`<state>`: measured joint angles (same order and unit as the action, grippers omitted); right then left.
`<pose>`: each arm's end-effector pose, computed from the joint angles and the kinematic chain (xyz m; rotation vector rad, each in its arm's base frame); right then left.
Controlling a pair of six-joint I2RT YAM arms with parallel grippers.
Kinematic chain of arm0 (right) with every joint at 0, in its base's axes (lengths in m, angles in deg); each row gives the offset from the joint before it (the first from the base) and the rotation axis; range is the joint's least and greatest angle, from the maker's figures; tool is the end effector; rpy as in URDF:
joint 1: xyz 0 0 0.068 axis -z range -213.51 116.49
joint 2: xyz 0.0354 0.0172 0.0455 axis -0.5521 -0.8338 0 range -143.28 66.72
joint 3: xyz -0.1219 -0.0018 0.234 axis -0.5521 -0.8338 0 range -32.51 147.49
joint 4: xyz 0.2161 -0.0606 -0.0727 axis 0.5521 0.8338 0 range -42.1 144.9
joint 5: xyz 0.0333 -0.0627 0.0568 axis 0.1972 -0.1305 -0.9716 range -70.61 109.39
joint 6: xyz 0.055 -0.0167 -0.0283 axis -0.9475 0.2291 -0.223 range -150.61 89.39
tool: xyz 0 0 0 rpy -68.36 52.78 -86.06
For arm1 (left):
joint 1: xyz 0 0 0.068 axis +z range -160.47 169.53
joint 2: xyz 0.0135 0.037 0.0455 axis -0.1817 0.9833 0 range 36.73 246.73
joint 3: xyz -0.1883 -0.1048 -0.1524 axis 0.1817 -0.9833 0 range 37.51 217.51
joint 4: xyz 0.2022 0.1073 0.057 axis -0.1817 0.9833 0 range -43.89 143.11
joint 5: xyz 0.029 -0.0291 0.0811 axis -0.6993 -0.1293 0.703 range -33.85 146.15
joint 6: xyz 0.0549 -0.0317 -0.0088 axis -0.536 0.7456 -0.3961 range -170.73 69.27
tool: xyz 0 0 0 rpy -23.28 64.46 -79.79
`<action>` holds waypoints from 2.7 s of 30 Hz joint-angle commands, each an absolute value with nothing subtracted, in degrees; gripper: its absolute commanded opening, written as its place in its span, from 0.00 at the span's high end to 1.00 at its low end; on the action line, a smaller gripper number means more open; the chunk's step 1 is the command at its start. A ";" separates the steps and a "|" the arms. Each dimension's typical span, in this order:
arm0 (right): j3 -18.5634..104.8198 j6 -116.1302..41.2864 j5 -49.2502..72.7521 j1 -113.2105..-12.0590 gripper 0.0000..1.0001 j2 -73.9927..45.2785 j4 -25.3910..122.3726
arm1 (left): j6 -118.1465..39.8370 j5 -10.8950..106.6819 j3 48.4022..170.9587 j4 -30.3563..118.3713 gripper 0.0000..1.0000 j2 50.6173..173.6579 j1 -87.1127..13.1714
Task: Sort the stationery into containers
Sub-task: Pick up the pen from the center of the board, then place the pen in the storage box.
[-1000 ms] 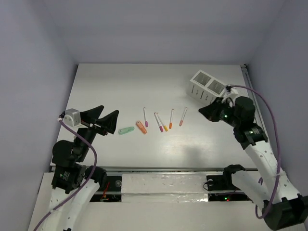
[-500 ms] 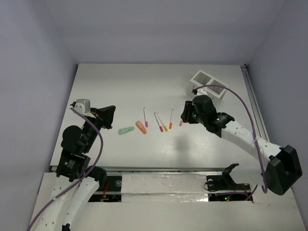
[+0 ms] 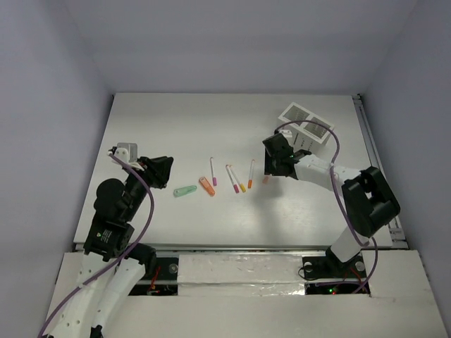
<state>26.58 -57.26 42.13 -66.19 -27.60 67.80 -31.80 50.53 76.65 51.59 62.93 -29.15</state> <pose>0.2797 0.1566 0.1927 0.0255 2.4297 -0.0469 0.1048 -0.0405 0.3492 0.0790 1.4676 -0.6073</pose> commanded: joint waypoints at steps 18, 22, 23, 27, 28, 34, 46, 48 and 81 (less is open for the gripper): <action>42.82 -56.80 36.18 -60.40 0.56 -44.19 69.34 | -32.10 48.60 77.94 48.92 0.80 62.84 -29.46; 41.59 -58.82 37.58 -60.40 0.60 -44.20 69.34 | -32.01 48.33 77.94 48.84 0.80 62.57 -29.46; 41.32 -59.34 37.85 -60.40 0.60 -44.02 69.51 | -32.10 48.16 77.85 48.75 0.80 62.57 -29.46; 40.88 -59.61 38.64 -60.40 0.60 -44.10 70.04 | -32.10 47.72 77.77 48.57 0.80 62.31 -29.46; 41.14 -59.61 38.55 -60.40 0.62 -44.45 70.30 | -32.10 47.63 77.77 48.57 0.80 62.22 -29.46; 41.59 -59.35 38.03 -60.40 0.88 -45.25 71.45 | -32.01 47.98 77.77 48.57 0.80 61.08 -29.46; 33.68 -60.14 36.26 -60.40 1.00 -26.28 53.45 | -32.19 48.16 77.76 48.48 0.80 61.16 -29.46; 34.89 -58.83 37.40 -60.40 1.00 -23.99 50.19 | -32.19 48.33 77.77 48.57 0.80 61.34 -29.46; 49.78 -32.19 51.12 -47.39 1.00 -41.65 21.27 | -32.63 47.63 78.03 48.40 0.75 65.21 -28.40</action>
<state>52.70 -33.35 50.42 -47.07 -44.45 28.48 -32.17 47.82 76.65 51.52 65.13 -28.71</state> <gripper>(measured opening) 0.182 0.242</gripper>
